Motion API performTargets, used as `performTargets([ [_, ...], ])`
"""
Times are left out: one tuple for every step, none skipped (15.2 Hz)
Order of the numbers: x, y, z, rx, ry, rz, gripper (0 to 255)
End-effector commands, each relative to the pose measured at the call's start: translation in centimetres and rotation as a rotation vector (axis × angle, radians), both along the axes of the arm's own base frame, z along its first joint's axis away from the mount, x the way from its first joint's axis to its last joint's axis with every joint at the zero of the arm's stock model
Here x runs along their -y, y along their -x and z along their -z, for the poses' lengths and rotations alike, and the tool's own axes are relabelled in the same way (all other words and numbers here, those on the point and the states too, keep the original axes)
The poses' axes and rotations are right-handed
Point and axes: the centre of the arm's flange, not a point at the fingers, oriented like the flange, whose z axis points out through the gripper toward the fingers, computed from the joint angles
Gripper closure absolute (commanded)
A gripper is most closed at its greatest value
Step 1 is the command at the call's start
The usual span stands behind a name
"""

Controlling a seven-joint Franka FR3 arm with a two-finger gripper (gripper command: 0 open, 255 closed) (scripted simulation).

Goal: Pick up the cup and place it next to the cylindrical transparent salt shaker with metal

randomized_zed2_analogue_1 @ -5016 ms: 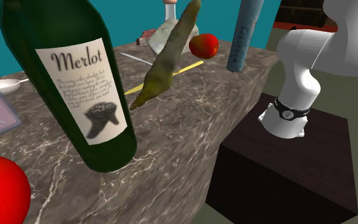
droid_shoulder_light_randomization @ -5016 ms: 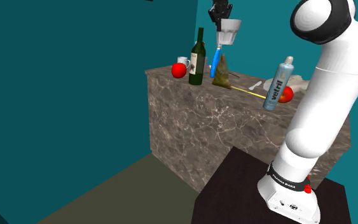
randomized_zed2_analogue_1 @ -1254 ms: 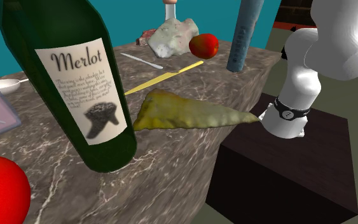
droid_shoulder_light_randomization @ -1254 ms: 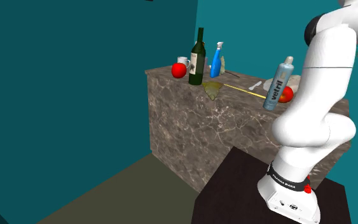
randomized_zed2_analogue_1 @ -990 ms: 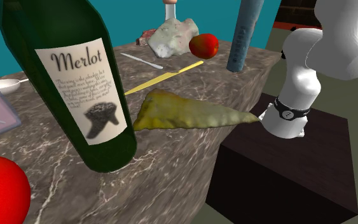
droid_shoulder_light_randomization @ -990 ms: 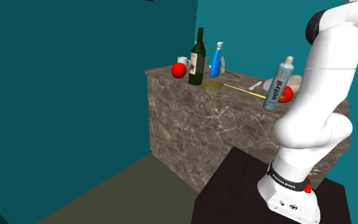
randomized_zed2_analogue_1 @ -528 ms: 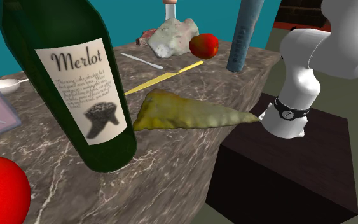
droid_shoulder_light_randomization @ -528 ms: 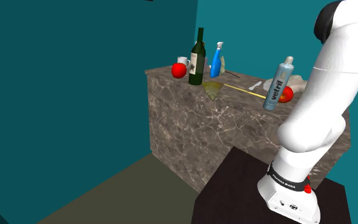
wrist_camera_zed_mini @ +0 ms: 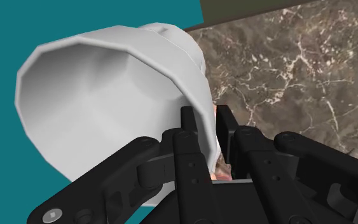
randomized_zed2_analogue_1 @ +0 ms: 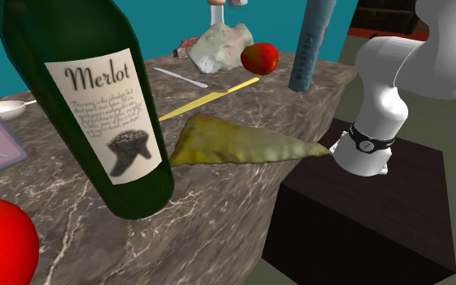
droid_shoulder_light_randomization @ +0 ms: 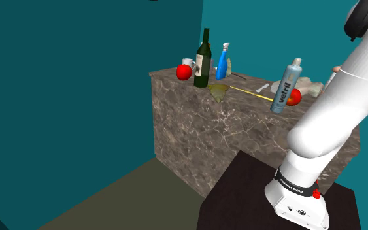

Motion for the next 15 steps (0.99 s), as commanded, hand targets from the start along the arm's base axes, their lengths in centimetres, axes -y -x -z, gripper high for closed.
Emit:
performTargets([
  [0.0,0.0,1.1,-0.002,0.001,0.000,255],
  [0.0,0.0,1.6,-0.002,0.001,0.000,255],
  [0.0,0.0,2.1,-0.002,0.001,0.000,255],
  [0.0,0.0,2.7,-0.002,0.001,0.000,255],
  [0.0,0.0,3.2,-0.002,0.001,0.000,255],
  [0.0,0.0,3.7,-0.002,0.001,0.000,255],
  [0.0,0.0,4.2,-0.002,0.001,0.000,255],
  [0.0,0.0,4.8,-0.002,0.001,0.000,255],
  [0.0,0.0,5.3,-0.002,0.001,0.000,255],
  [0.0,0.0,5.8,-0.002,0.001,0.000,255],
  [0.0,0.0,6.4,-0.002,0.001,0.000,255],
  [0.0,0.0,6.9,-0.002,0.001,0.000,255],
  [0.0,0.0,7.4,-0.002,0.001,0.000,255],
  [0.0,0.0,7.9,-0.002,0.001,0.000,255],
  [0.0,0.0,8.5,-0.002,0.001,0.000,255],
])
